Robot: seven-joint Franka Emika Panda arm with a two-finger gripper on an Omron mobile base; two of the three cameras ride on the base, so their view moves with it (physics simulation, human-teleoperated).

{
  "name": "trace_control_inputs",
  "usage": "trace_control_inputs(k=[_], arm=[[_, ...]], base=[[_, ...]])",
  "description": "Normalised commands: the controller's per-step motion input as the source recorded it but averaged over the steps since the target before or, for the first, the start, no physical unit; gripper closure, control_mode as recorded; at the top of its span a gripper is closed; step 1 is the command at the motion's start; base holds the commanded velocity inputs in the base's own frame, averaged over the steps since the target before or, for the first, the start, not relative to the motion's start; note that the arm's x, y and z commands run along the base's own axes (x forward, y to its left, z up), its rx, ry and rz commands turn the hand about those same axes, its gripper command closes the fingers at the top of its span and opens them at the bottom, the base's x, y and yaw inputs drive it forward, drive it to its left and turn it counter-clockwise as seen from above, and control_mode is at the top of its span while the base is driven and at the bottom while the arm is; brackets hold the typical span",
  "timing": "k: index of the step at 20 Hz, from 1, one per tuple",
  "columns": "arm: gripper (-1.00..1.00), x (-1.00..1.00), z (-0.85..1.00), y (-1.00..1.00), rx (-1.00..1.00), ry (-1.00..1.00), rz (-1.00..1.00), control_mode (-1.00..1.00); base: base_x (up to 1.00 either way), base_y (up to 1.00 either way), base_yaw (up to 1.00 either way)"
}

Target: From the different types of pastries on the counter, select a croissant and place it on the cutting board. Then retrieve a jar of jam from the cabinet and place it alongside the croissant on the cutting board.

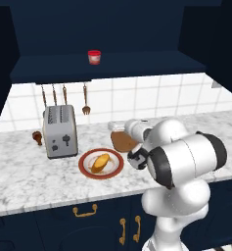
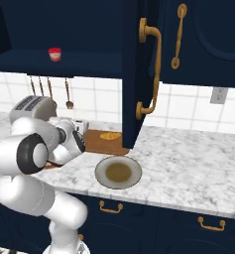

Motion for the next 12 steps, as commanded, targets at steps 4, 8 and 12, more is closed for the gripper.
trace_control_inputs(k=[4, 8, 12], arm=[[-1.00, 0.00, 1.00, 0.00, -0.12, -0.06, 0.33, -1.00], [-1.00, 0.00, 1.00, 0.00, -0.12, 0.00, 0.29, -1.00], [-1.00, 0.00, 1.00, 0.00, -0.13, 0.02, 0.19, -1.00]], base=[[0.00, 0.00, 0.00], [0.00, 0.00, 0.00], [0.00, 0.00, 0.00]])
